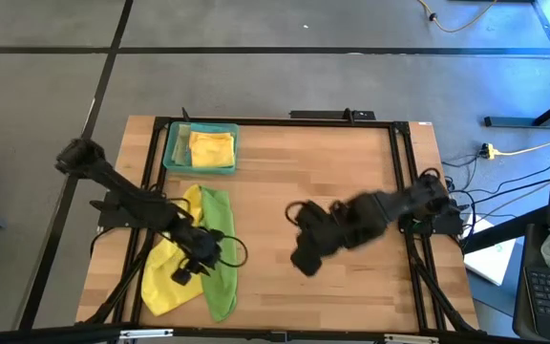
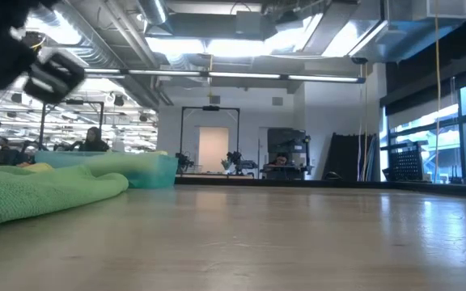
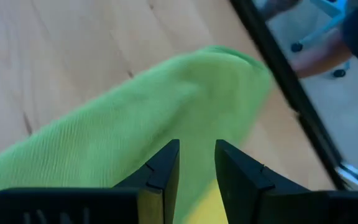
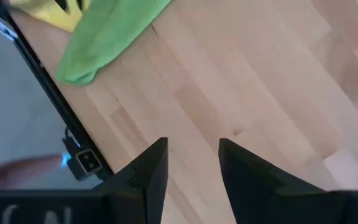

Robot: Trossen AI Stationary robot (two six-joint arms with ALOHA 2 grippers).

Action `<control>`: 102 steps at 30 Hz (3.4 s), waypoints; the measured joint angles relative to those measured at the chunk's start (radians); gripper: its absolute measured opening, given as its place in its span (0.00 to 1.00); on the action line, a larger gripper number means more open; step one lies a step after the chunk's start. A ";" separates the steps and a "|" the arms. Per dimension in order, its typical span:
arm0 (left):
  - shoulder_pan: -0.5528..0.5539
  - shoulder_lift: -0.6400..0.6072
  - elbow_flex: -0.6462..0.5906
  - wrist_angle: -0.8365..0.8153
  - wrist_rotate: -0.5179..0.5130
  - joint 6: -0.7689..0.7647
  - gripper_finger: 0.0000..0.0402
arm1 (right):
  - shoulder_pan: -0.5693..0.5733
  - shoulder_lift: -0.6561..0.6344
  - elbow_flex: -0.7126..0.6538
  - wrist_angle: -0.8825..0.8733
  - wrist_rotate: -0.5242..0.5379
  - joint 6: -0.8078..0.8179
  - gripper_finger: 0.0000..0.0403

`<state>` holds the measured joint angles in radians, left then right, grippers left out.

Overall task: Fold microfiber towels
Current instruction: Fold the green microfiber cloth

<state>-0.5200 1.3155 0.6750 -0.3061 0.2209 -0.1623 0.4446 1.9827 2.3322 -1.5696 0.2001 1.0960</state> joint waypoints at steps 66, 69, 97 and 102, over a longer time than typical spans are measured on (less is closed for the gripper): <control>0.461 0.357 0.415 -0.053 -0.069 -0.024 0.00 | 0.332 -0.001 -0.198 -0.001 0.355 0.235 0.36; 0.475 0.268 0.417 -0.133 -0.101 0.006 0.01 | 0.276 -0.001 -0.264 0.029 0.352 0.098 0.36; 0.372 0.120 0.416 -0.390 -0.227 -0.115 0.06 | 0.004 0.006 -0.556 0.674 -0.228 -0.642 0.36; 0.363 0.120 0.416 -0.367 -0.201 -0.115 0.11 | -0.065 0.008 -0.673 0.776 -0.285 -0.722 0.36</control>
<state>-0.1572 1.4353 1.0912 -0.6727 0.0196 -0.2775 0.3796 1.9903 1.6587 -0.7935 -0.0850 0.3743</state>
